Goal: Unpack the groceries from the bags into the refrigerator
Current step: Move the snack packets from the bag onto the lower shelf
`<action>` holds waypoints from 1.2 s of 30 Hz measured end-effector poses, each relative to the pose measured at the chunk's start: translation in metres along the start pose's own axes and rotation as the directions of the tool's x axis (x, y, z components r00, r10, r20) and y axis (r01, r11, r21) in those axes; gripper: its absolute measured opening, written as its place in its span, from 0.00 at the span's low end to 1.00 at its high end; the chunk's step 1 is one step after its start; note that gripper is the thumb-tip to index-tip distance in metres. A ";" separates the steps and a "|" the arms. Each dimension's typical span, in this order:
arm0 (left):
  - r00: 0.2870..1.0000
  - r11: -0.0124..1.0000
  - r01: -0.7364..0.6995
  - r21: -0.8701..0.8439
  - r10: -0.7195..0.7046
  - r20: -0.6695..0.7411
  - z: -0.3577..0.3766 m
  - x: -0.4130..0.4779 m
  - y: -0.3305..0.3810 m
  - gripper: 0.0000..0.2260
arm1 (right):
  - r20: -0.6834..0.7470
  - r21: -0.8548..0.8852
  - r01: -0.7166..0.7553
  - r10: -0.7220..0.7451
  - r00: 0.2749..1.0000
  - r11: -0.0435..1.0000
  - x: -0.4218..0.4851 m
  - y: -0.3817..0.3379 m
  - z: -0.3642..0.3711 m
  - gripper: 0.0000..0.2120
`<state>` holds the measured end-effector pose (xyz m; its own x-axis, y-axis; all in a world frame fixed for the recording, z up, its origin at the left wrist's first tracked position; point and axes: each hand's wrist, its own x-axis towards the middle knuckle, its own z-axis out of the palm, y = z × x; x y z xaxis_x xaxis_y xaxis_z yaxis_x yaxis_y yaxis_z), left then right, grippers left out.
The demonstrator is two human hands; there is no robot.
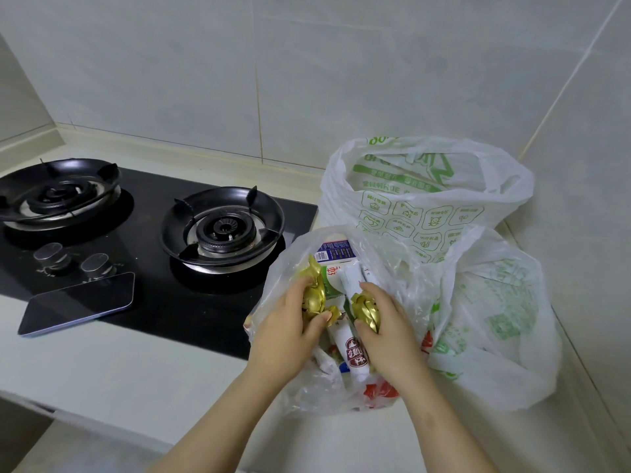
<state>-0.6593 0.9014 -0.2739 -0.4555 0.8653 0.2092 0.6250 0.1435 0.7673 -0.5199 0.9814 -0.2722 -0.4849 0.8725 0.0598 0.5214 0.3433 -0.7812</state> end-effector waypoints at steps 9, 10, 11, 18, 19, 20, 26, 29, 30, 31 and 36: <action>0.985 0.765 0.128 -0.632 -0.173 -0.009 -0.019 0.002 0.032 0.17 | -0.193 0.463 0.005 0.096 0.977 0.886 -0.007 -0.029 -0.020 0.21; 0.971 0.661 0.183 -0.727 -0.237 0.029 -0.022 0.004 0.035 0.16 | -0.177 0.574 -0.016 0.143 0.974 0.819 -0.008 -0.033 -0.022 0.20; 0.955 0.553 0.229 -0.801 -0.289 0.073 -0.026 0.005 0.038 0.16 | -0.145 0.697 -0.038 0.192 0.971 0.716 -0.007 -0.036 -0.025 0.20; 0.883 -0.196 0.373 -0.907 -0.226 0.412 -0.054 0.001 0.035 0.22 | 0.317 0.947 -0.284 0.277 0.907 -0.152 -0.015 -0.052 -0.029 0.11; 0.866 -0.232 0.393 -0.889 -0.232 0.444 -0.057 -0.001 0.034 0.27 | 0.334 0.939 -0.297 0.259 0.906 -0.171 -0.017 -0.055 -0.027 0.12; 0.855 -0.245 0.405 -0.881 -0.239 0.460 -0.060 -0.002 0.034 0.30 | 0.344 0.934 -0.305 0.242 0.907 -0.184 -0.019 -0.056 -0.024 0.11; 0.827 -0.242 0.347 -0.906 -0.377 0.418 -0.079 -0.018 0.022 0.14 | 0.440 0.894 -0.399 0.232 0.868 -0.201 -0.023 -0.078 0.000 0.14; 0.798 -0.283 0.274 -0.919 -0.467 0.382 -0.100 -0.032 0.010 0.15 | 0.480 0.877 -0.449 0.243 0.843 -0.173 -0.026 -0.094 0.019 0.10; 0.785 -0.281 0.236 -0.930 -0.508 0.353 -0.108 -0.038 0.004 0.14 | 0.499 0.866 -0.472 0.238 0.833 -0.163 -0.027 -0.100 0.030 0.10; 0.767 -0.278 0.205 -0.939 -0.550 0.330 -0.117 -0.044 0.000 0.12 | 0.518 0.855 -0.498 0.225 0.825 -0.142 -0.028 -0.106 0.041 0.12; 0.695 -0.248 0.070 -0.966 -0.683 0.226 -0.160 -0.078 -0.019 0.08 | 0.632 0.766 -0.643 0.191 0.751 -0.008 -0.039 -0.141 0.098 0.16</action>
<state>-0.7370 0.7543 -0.2075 -0.6003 0.6119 -0.5150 -0.7994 -0.4387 0.4105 -0.6434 0.8647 -0.2252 -0.7082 0.5011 -0.4973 -0.2302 -0.8298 -0.5084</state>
